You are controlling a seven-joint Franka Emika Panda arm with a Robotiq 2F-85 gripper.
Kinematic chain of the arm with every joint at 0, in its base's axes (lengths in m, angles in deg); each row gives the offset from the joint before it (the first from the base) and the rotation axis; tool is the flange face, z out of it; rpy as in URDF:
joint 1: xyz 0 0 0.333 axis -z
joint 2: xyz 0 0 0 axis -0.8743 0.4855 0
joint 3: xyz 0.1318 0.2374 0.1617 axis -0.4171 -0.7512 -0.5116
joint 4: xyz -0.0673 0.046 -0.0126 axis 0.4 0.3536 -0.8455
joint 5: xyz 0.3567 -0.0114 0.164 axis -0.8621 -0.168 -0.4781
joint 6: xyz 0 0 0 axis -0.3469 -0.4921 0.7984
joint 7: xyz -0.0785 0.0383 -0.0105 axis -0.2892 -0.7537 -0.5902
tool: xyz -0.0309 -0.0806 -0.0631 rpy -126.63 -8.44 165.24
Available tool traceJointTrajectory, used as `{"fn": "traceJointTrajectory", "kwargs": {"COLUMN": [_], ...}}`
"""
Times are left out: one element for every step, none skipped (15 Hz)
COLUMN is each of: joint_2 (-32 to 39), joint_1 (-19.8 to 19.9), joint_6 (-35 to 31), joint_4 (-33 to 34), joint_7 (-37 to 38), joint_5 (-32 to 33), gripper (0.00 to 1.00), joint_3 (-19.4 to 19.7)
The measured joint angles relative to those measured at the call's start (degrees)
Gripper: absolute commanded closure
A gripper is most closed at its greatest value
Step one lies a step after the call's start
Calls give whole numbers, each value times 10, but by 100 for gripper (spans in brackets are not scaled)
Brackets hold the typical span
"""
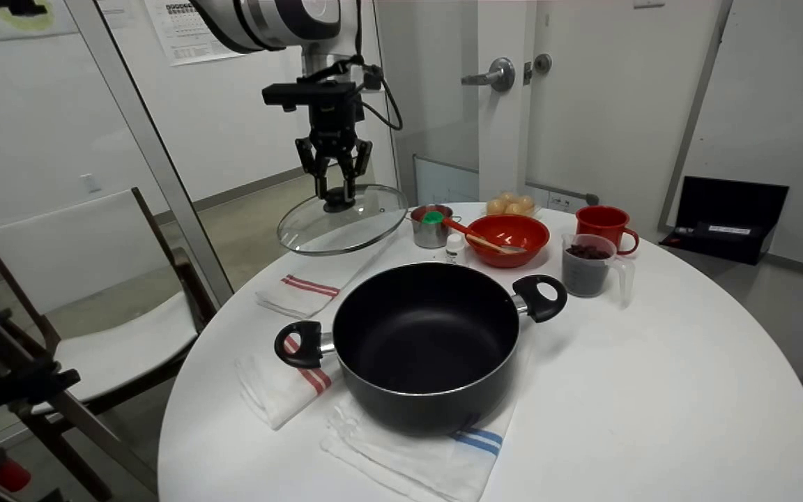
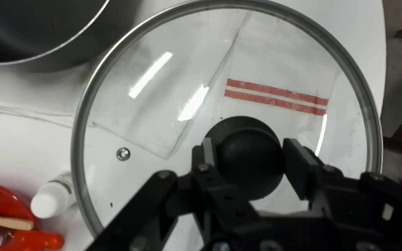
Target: Put the glass lid on the black pot
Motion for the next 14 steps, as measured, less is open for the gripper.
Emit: {"fn": "traceJointTrajectory", "kwargs": {"joint_2": [-12, -23, -33, -42, -50, -57, -63, -68, -73, -76, -80, -83, -87, -90], "joint_1": [7, 16, 26, 36, 47, 58, 68, 79, 89, 98, 107, 116, 124, 131], "joint_6": [-3, -6, -10, -15, -21, -27, -34, -41, -47, -55, -62, -71, -80, -89], "joint_4": [-13, -27, -40, -54, -66, -79, -91, -104, -116, -128, -139, -151, -164, -175], "joint_7": [7, 12, 17, 21, 23, 25, 28, 30, 32, 36, 39, 43, 47, 52], "joint_5": [-7, -17, -28, -41, -54, -67, -78, -90, -100, -112, -122, -132, -143, -153], "gripper": [75, 75, 75, 75, 75, 75, 75, 75, 75, 75, 75, 75, 75, 75], "joint_3": [0, 0, 0, 0, 0, 0, 0, 0, 0, 1, 1, 1, 2, 3]}}
